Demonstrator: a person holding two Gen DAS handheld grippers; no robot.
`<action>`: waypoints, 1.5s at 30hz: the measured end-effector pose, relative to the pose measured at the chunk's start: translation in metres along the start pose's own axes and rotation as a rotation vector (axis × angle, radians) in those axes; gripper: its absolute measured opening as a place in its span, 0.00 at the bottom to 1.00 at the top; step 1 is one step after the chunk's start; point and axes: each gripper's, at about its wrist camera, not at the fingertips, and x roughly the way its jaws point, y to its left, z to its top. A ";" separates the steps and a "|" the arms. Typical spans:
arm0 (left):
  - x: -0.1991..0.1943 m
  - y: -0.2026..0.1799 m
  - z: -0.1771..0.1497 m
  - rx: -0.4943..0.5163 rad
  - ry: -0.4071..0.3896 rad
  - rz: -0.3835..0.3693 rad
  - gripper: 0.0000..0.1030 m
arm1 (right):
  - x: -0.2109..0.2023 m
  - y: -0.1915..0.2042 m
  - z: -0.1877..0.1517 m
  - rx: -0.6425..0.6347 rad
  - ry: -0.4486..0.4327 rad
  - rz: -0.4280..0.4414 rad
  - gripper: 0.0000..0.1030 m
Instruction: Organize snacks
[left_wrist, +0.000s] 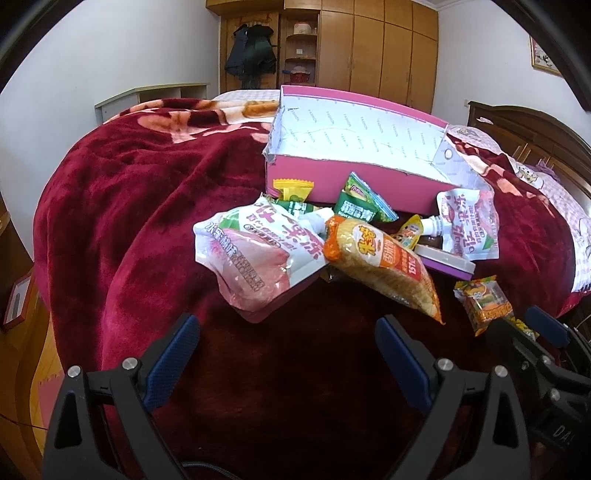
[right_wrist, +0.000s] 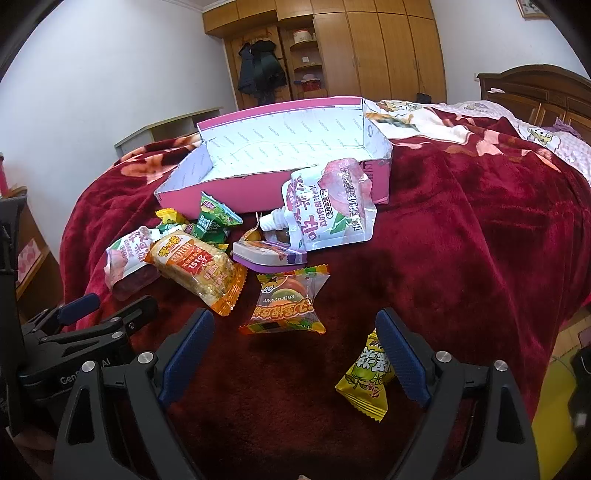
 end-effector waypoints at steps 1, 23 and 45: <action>0.000 0.000 0.000 0.001 -0.001 0.000 0.95 | 0.000 0.000 0.000 0.000 0.000 0.000 0.88; -0.001 -0.001 -0.001 0.011 0.001 0.006 0.95 | 0.000 0.000 0.000 0.001 0.003 0.000 0.88; -0.002 -0.004 -0.001 0.015 -0.001 0.005 0.95 | 0.000 -0.001 0.000 0.002 0.005 0.000 0.88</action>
